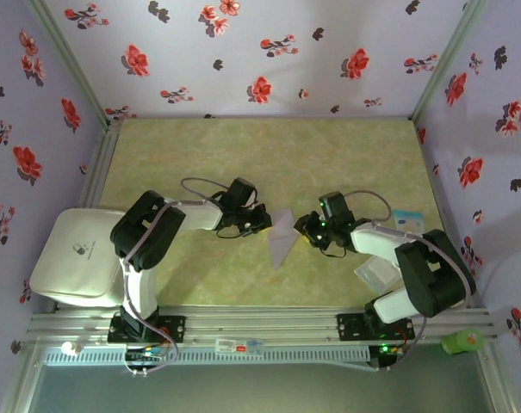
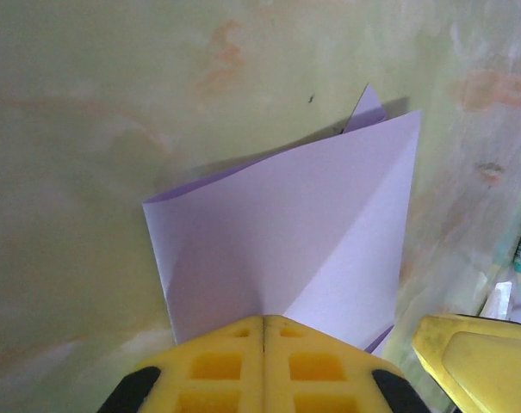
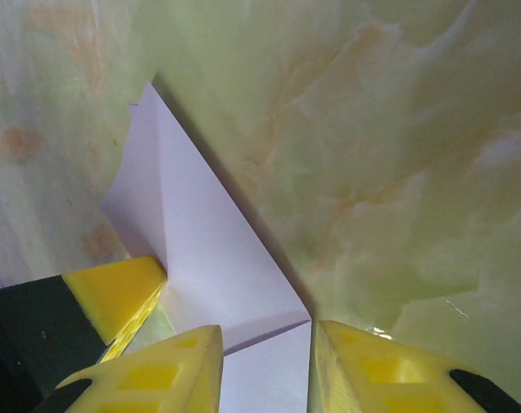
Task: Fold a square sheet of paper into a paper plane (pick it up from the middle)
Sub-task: Fold the wing for the fifth time at the center of the table.
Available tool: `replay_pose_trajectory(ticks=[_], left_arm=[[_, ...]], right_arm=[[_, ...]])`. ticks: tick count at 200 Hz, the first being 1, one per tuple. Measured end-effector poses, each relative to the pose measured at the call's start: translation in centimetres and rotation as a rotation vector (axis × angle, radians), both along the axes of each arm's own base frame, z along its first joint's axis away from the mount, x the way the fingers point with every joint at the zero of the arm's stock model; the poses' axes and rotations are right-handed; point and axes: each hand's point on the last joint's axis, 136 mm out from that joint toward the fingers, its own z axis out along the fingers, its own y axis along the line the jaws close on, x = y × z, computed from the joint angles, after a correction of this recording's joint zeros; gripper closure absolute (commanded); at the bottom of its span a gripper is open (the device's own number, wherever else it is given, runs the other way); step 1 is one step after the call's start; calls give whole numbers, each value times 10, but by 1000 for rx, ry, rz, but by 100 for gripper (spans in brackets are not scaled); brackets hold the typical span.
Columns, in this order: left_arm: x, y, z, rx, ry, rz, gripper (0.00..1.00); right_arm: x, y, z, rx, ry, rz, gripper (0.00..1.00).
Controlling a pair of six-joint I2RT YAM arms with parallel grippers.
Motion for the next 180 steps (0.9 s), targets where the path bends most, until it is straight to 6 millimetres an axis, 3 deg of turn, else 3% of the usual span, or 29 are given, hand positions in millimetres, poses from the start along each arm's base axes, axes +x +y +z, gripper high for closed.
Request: replay_pose_trajectory(ticks=[180], left_arm=[[-4, 1, 0, -20, -6, -18, 100]], right_arm=[[2, 2, -11, -2, 45, 28, 67]])
